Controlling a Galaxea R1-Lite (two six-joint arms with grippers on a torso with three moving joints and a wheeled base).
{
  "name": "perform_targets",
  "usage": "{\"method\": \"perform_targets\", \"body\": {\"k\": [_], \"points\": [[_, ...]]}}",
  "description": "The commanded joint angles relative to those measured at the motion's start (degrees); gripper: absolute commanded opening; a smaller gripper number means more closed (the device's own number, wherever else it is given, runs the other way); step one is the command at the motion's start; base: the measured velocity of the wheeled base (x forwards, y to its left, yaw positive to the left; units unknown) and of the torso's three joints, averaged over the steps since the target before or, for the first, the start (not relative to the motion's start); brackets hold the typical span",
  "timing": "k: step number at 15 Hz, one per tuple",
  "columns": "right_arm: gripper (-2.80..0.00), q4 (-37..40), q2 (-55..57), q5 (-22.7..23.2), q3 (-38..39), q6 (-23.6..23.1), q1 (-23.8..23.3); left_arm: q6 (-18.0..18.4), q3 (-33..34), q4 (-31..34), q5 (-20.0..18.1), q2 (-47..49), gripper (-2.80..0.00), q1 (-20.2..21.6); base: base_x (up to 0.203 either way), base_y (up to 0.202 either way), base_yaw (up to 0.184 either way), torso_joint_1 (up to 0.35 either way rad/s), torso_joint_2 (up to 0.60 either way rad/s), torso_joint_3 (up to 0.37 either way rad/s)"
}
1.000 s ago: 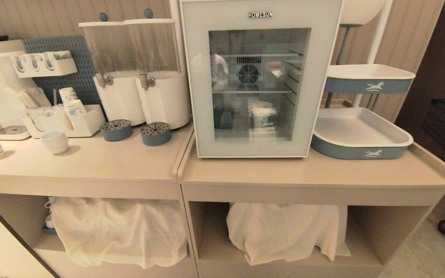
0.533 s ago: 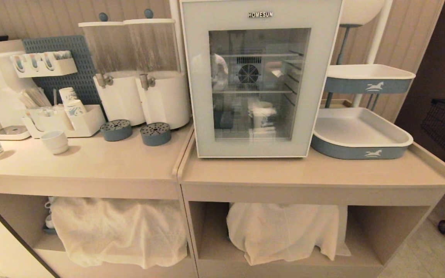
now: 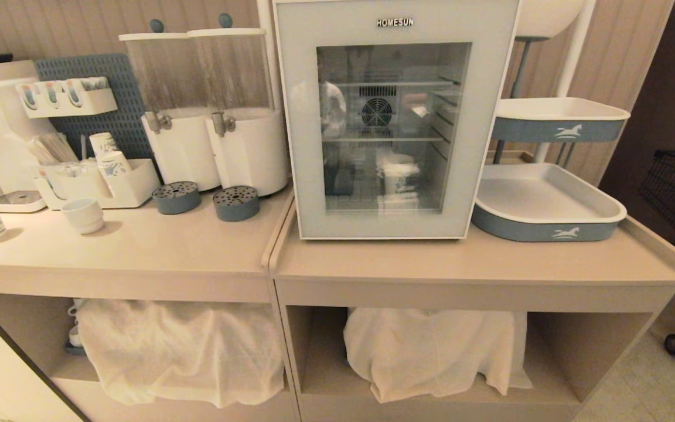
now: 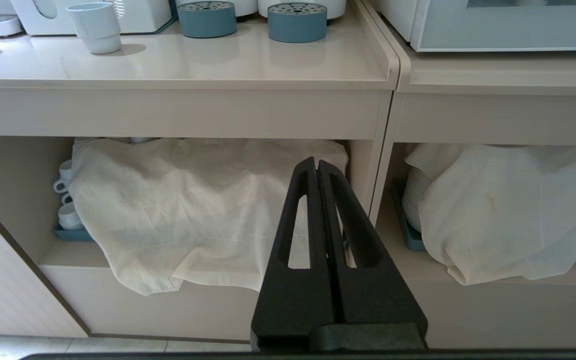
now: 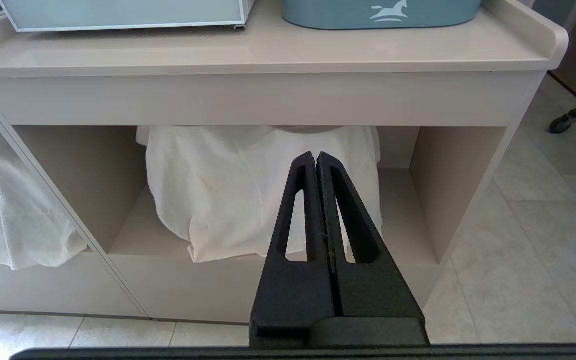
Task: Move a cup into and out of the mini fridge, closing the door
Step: Open the freezer door
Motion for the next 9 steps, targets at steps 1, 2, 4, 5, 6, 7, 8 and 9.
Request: {"method": "perform_targets", "body": {"k": [1, 2, 4, 5, 6, 7, 8, 9], "points": [[-2.8, 0.0, 0.1, 0.0, 0.0, 0.0, 0.0, 0.0, 1.0, 0.0, 0.0, 0.1, -2.8, 0.0, 0.0, 0.0, 0.0, 0.0, 0.0, 0.0], [-2.8, -0.1, 0.1, 0.0, 0.0, 0.0, 0.0, 0.0, 1.0, 0.0, 0.0, 0.1, -2.8, 0.0, 0.0, 0.0, 0.0, 0.0, 0.0, 0.0], [-2.8, -0.1, 0.1, 0.0, 0.0, 0.0, 0.0, 0.0, 1.0, 0.0, 0.0, 0.1, -2.8, 0.0, 0.0, 0.0, 0.0, 0.0, 0.0, 0.0], [-2.8, -0.1, 0.1, 0.0, 0.0, 0.0, 0.0, 0.0, 1.0, 0.0, 0.0, 0.1, -2.8, 0.0, 0.0, 0.0, 0.0, 0.0, 0.0, 0.0], [-2.8, -0.1, 0.1, 0.0, 0.0, 0.0, 0.0, 0.0, 1.0, 0.0, 0.0, 0.1, -2.8, 0.0, 0.0, 0.0, 0.0, 0.0, 0.0, 0.0], [-2.8, -0.1, 0.1, 0.0, 0.0, 0.1, 0.0, 0.0, 1.0, 0.0, 0.0, 0.1, -2.8, 0.0, 0.0, 0.0, 0.0, 0.0, 0.0, 0.0], [-2.8, -0.1, 0.1, 0.0, 0.0, 0.0, 0.0, 0.0, 1.0, 0.0, 0.0, 0.1, -2.8, 0.0, 0.0, 0.0, 0.0, 0.0, 0.0, 0.0], [-2.8, -0.1, 0.1, 0.0, 0.0, 0.0, 0.0, 0.0, 1.0, 0.0, 0.1, 0.1, -2.8, 0.0, -0.005, -0.086, 0.0, 0.003, 0.0, 0.002]]}}
